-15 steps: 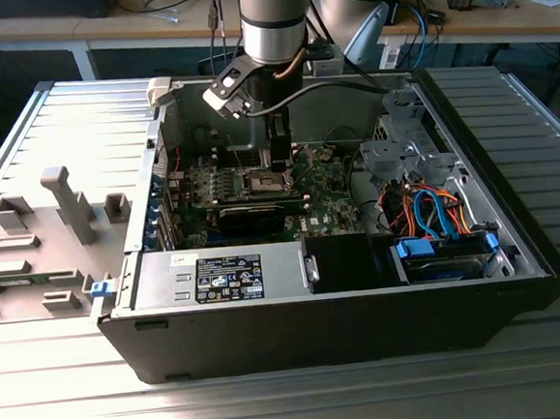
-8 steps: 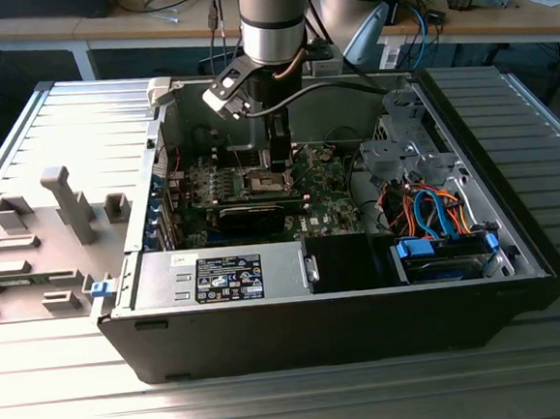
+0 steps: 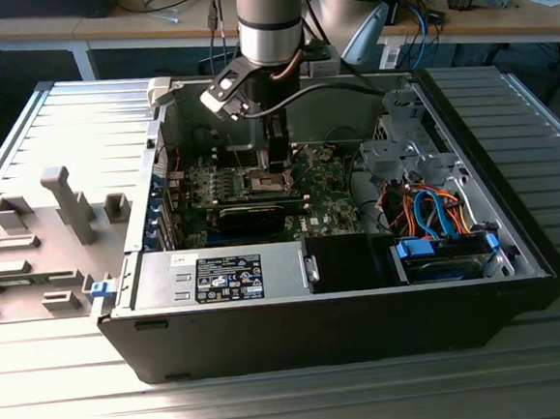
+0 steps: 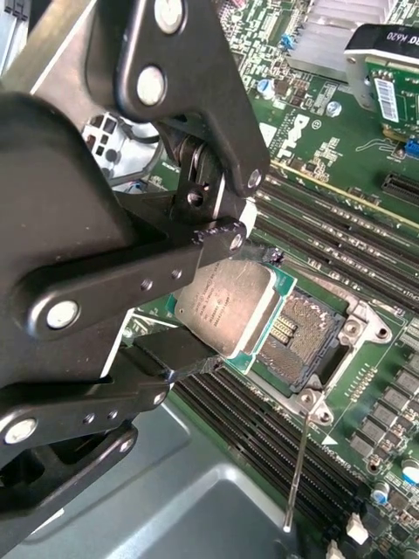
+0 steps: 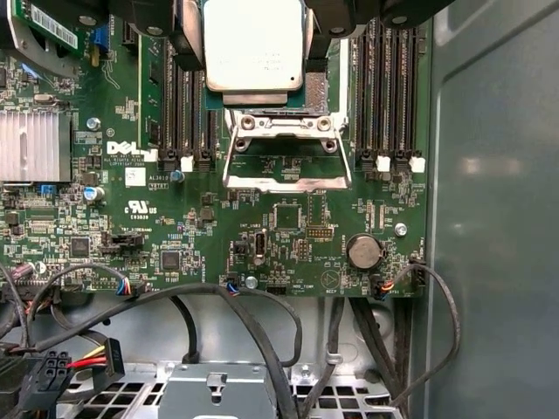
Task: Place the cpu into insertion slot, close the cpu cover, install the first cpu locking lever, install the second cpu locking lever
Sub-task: 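Place the cpu into insertion slot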
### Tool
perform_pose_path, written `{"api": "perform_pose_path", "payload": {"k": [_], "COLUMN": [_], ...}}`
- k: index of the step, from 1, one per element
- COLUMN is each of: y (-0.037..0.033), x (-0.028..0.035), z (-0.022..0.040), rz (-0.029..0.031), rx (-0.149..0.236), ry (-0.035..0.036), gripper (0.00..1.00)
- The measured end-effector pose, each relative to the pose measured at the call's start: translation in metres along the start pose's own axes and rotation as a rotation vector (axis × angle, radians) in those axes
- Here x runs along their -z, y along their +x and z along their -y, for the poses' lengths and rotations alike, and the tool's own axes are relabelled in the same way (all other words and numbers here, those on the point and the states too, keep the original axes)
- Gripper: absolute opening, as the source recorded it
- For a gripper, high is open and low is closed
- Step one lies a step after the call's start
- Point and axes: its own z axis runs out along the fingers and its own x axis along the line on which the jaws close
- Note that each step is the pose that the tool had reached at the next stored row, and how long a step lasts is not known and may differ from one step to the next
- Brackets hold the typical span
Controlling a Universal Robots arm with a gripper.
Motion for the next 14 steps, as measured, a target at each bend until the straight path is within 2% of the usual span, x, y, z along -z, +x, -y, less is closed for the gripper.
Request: {"api": "perform_pose_path", "payload": {"k": [14], "y": [0.0001], "x": [-0.0033], "z": [0.0014], "rz": [0.0], "rx": [0.0], "ry": [-0.0001], "gripper": [0.55]}}
